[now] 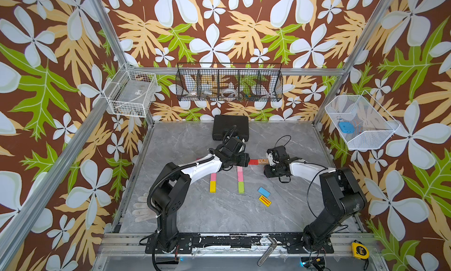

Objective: Assemble the number 7 with building blocks
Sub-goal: Assemble the building block at the center of the board.

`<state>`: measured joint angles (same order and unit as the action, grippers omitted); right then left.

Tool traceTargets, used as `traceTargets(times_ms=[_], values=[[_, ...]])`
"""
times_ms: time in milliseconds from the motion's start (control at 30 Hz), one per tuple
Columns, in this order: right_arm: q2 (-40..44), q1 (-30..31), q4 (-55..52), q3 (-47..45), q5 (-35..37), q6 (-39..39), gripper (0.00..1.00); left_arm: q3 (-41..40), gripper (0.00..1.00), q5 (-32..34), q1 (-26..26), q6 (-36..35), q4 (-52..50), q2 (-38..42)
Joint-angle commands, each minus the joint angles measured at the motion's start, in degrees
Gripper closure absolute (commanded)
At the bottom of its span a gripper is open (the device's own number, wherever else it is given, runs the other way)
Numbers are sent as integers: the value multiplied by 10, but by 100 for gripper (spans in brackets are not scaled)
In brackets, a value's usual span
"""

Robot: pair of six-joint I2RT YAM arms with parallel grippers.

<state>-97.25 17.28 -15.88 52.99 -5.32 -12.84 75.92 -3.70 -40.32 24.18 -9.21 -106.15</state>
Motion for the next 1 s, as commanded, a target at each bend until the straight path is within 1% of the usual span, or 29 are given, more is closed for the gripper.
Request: traceTargets(times_ms=[0, 200, 333, 400, 500, 667, 767, 967], values=[[2, 1, -9, 1, 12, 0, 58, -7, 33, 7, 1, -6, 9, 15], [8, 1, -12, -10, 15, -14, 63, -33, 32, 5, 5, -14, 13, 48], [19, 1, -2, -27, 15, -38, 65, -62, 23, 5, 8, -29, 23, 81], [27, 1, 8, -39, 11, -52, 67, -77, 21, 2, 12, -36, 29, 96], [37, 0, 17, -55, 14, -76, 69, -94, 20, -4, 20, -46, 32, 118], [58, 1, 38, -79, 5, -98, 70, -109, 19, -2, 26, -60, 34, 142], [59, 0, 37, -80, 5, -101, 70, -115, 19, -13, 29, -59, 38, 149], [46, 1, 34, -71, 6, -97, 70, -115, 19, -14, 32, -61, 36, 159]])
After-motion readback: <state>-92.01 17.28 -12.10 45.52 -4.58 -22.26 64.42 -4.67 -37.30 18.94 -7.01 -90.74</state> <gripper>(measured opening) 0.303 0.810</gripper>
